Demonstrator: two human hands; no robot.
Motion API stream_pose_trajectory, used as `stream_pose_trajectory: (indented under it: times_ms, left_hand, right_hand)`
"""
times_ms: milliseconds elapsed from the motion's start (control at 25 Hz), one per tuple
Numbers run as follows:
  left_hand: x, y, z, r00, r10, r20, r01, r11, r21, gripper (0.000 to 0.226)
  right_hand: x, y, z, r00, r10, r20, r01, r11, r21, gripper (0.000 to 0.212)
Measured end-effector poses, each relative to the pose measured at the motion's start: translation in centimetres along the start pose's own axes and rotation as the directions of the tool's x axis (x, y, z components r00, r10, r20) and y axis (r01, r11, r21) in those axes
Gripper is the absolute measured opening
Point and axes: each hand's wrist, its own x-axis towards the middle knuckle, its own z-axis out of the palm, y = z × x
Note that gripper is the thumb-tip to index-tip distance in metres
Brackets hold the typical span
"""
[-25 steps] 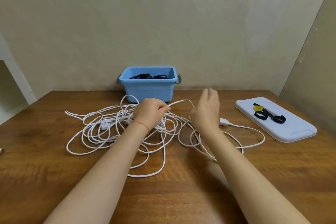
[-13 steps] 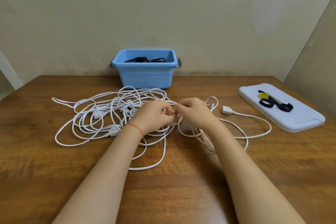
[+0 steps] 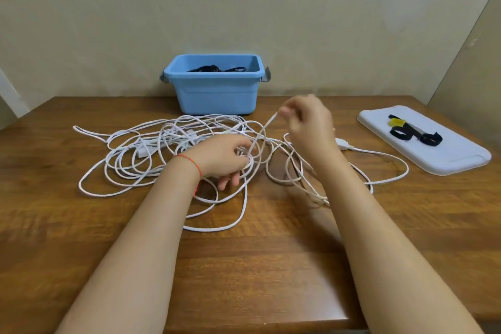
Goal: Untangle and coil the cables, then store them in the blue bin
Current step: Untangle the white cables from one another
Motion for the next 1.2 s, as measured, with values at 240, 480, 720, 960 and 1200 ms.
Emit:
stream_pose_trajectory:
  times_ms: [240,480,720,960,1200]
  left_hand:
    - [1.2,-2.0,-0.8,0.903,-0.046,-0.427,0.193,0.932,0.308,0.095]
    - [1.5,-1.3,0.4,0.755,0.196,-0.626,0.035,0.941,0.337,0.056]
    - [2.9,-0.4,2.7,0.889,0.225,-0.399,-0.14,0.963,0.232,0.029]
    - [2.9,-2.2,1.7,0.922,0.13,-0.364,-0.082,0.986,0.144,0.025]
    - [3.1,-3.2,1.5,0.936,0.149,-0.318,-0.085,0.975,0.206,0.014]
  right_hand:
    - [0.6,1.8,-2.3,0.806,0.327,-0.493,-0.119,0.906,0.407,0.012]
    - [0.8,2.7,-1.2,0.919,0.393,-0.026,-0.394,0.917,-0.062,0.024]
    - [-1.1,-0.6,0.9,0.906,-0.108,0.41,0.322,0.803,-0.501,0.02]
    - [-3.3,-1.6,4.0,0.893,-0.121,0.434,0.228,0.952,-0.203,0.023]
    - [-2.7,-1.7,3.2,0.898,-0.058,0.436,0.176,0.956,-0.235,0.014]
